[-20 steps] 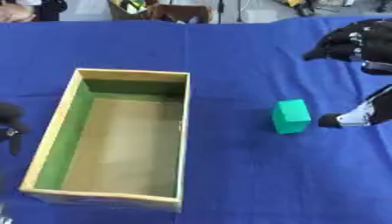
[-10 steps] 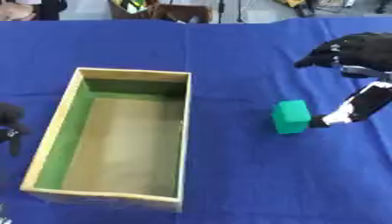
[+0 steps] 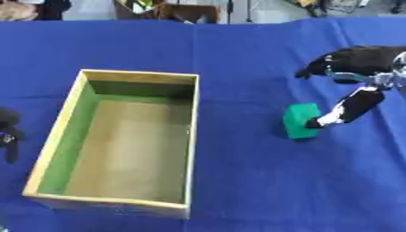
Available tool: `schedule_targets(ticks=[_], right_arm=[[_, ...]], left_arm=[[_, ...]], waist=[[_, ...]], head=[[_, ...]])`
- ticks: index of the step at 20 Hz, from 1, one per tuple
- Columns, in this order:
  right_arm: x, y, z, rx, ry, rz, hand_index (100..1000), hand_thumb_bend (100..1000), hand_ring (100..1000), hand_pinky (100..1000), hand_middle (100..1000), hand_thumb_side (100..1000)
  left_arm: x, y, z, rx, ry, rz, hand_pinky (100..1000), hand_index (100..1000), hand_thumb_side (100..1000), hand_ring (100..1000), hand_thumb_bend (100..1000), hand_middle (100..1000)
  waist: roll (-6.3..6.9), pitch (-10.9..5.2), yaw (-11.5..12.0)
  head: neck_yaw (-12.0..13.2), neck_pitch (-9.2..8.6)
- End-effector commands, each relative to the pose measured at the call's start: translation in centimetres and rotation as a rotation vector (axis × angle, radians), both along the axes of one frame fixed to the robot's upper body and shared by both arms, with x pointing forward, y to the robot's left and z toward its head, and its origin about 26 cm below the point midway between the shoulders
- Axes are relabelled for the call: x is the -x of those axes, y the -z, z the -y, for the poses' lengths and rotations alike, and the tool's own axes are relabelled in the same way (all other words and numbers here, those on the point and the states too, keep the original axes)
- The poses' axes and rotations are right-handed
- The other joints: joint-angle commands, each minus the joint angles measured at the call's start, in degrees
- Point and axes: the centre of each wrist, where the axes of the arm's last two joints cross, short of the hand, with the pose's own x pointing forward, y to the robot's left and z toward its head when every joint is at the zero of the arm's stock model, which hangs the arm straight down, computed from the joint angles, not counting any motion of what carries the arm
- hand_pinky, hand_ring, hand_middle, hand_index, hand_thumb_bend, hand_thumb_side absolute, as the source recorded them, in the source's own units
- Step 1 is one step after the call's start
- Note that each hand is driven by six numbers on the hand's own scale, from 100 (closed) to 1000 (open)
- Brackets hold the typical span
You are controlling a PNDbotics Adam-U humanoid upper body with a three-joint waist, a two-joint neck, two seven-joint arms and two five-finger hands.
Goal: Pick up objects on the table and place them in the box.
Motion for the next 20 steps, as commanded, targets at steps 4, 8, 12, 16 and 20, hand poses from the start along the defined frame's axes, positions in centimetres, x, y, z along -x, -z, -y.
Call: schedule_targets(ticks=[4, 8, 12, 16, 20], right_arm=[[0.07, -1.21, 0.17, 0.09, -0.037, -0.073, 933, 566, 878, 835, 766, 769], [0.23, -1.48, 0.16, 0.108, -0.059, -0.112, 887, 545, 868, 835, 705, 736], [0.16, -1.4, 0.27, 0.104, -0.073, -0.133, 880, 519, 863, 835, 691, 745], [0.16, -1.68, 0.23, 0.102, -0.076, -0.129, 876, 493, 860, 833, 686, 756], [0.08, -1.24, 0.26, 0.119, -0.069, -0.14, 870, 488, 862, 832, 691, 746]], left_arm=[[0.23, -0.65, -0.13, -0.027, 0.007, 0.019, 100, 478, 914, 363, 100, 487], [0.24, -0.63, -0.12, -0.029, 0.009, 0.017, 100, 478, 915, 363, 100, 488], [0.26, -0.6, -0.1, -0.033, 0.013, 0.012, 100, 478, 915, 363, 100, 487], [0.28, -0.56, -0.1, -0.034, 0.014, 0.01, 100, 478, 915, 363, 100, 488], [0.29, -0.53, -0.1, -0.035, 0.015, 0.009, 100, 478, 915, 363, 100, 488]], waist=[[-0.12, -1.59, 0.0], [-0.14, -1.59, 0.0], [-0.03, -1.57, 0.0], [0.04, -1.59, -0.1], [0.1, -1.57, -0.2]], head=[[-0.4, 1.16], [-0.5, 1.59], [-0.7, 1.95], [-1.0, 2.12], [-1.2, 2.2]])
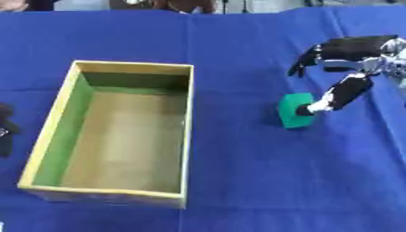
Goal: Pick up objects on the table and place them in the box.
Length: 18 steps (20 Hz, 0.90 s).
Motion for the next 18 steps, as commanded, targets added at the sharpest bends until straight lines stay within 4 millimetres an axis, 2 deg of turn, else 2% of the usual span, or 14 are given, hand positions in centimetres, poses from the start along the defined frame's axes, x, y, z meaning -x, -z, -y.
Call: schedule_targets(ticks=[1, 7, 15, 18], right_arm=[[0.3, -1.0, 0.8, 0.194, -0.055, -0.067, 871, 489, 863, 832, 694, 744], [1.0, -0.7, 0.9, 0.199, -0.059, -0.06, 869, 467, 862, 832, 687, 763], [3.1, -2.0, 1.3, 0.19, -0.065, -0.011, 874, 453, 868, 831, 700, 774], [3.3, -1.4, 1.0, 0.228, -0.06, -0.019, 877, 450, 871, 830, 705, 764]], left_arm=[[0.2, -0.7, -0.1, -0.028, 0.008, 0.021, 100, 478, 916, 363, 100, 488], [0.2, -0.7, 0.0, -0.028, 0.007, 0.021, 100, 478, 916, 364, 100, 488], [0.2, -0.7, -0.1, -0.03, 0.004, 0.023, 100, 478, 916, 364, 100, 488], [0.2, -0.8, 0.0, -0.03, 0.008, 0.024, 100, 478, 916, 365, 100, 488]], waist=[[-0.02, -1.37, -0.1], [0.02, -1.19, -0.1], [-0.17, -0.97, -0.3], [-0.23, -0.92, -0.2]], head=[[-0.3, 0.56], [0.1, 0.5], [1.5, 0.01], [1.6, -0.21]])
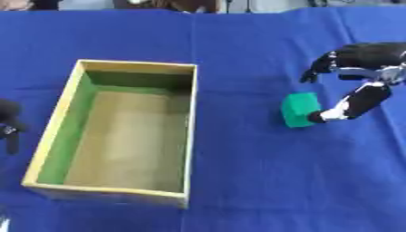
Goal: Pick up objects on the table and place them in the box.
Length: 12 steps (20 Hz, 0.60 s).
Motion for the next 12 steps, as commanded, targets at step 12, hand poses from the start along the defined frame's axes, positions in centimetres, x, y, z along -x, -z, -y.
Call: schedule_targets(ticks=[12], right_arm=[[-0.4, 1.0, 0.3, 0.194, -0.023, -0.106, 852, 417, 854, 818, 640, 784]], left_arm=[[0.1, -0.8, 0.1, -0.023, 0.012, 0.029, 100, 477, 918, 365, 100, 489]], waist=[[-0.15, -0.74, 0.5]], head=[[0.6, -0.01]])
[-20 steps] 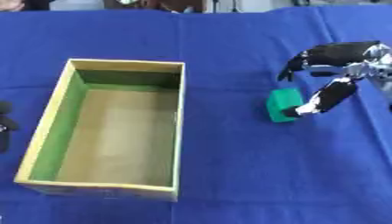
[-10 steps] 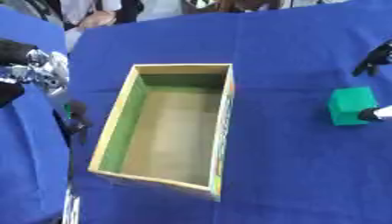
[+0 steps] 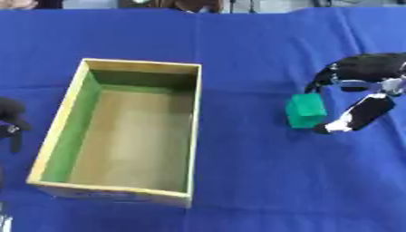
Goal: Pick up objects on the table and place them in the box.
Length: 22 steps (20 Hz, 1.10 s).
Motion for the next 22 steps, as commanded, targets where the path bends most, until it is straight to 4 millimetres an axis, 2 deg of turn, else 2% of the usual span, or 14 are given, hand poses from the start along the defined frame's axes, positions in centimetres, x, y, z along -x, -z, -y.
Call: schedule_targets(ticks=[1, 3, 5, 7, 11, 12, 13, 15, 22], right_arm=[[0.1, -0.9, 0.3, 0.129, -0.056, -0.06, 840, 396, 848, 812, 620, 793], [0.2, -1.0, 0.2, 0.097, -0.057, -0.035, 789, 295, 825, 793, 559, 797], [0.1, -1.1, 0.3, 0.039, -0.05, -0.003, 687, 100, 784, 762, 470, 748], [-0.1, -1.1, 0.6, -0.028, -0.029, 0.033, 613, 100, 758, 744, 426, 649], [-0.4, -1.2, 1.1, -0.135, 0.011, 0.09, 525, 100, 722, 725, 381, 433], [-0.3, -1.3, 1.2, -0.154, 0.02, 0.104, 469, 100, 709, 716, 358, 238], [-0.3, -1.4, 1.2, -0.173, 0.029, 0.118, 401, 100, 697, 705, 339, 200], [-0.3, -1.6, 1.3, -0.218, 0.044, 0.151, 291, 100, 669, 687, 307, 203], [-0.1, -2.6, 1.1, -0.316, 0.057, 0.228, 215, 100, 635, 663, 243, 192]], left_arm=[[0.1, -0.8, 0.0, -0.021, 0.009, 0.027, 100, 477, 919, 365, 100, 489], [0.1, -0.8, 0.1, -0.022, 0.01, 0.026, 100, 477, 919, 365, 100, 489], [0.1, -0.8, 0.1, -0.021, 0.01, 0.026, 100, 477, 918, 365, 100, 489], [0.1, -0.8, 0.1, -0.022, 0.011, 0.025, 100, 477, 917, 365, 100, 489], [0.1, -0.8, 0.1, -0.022, 0.012, 0.024, 100, 476, 915, 365, 100, 488], [0.1, -0.8, 0.1, -0.022, 0.012, 0.023, 100, 476, 914, 365, 100, 488], [0.1, -0.7, 0.1, -0.023, 0.012, 0.023, 100, 475, 914, 365, 100, 488], [0.2, -0.7, 0.1, -0.023, 0.012, 0.023, 100, 475, 913, 365, 100, 488], [0.2, -0.7, 0.0, -0.023, 0.009, 0.021, 100, 476, 915, 365, 100, 488]], waist=[[-0.07, -1.03, 0.1], [-0.04, -1.01, 0.0], [0.0, -1.02, 0.0], [0.03, -1.04, 0.1], [0.08, -1.04, -0.1], [0.08, -1.04, -0.1], [0.09, -1.04, -0.2], [0.11, -1.03, -0.2], [0.16, -1.19, -0.3]], head=[[0.2, 0.04], [0.2, 0.08], [0.3, 0.22], [0.2, 0.31], [0.3, 0.36], [0.4, 0.39], [0.4, 0.4], [0.4, 0.4], [0.3, 0.28]])
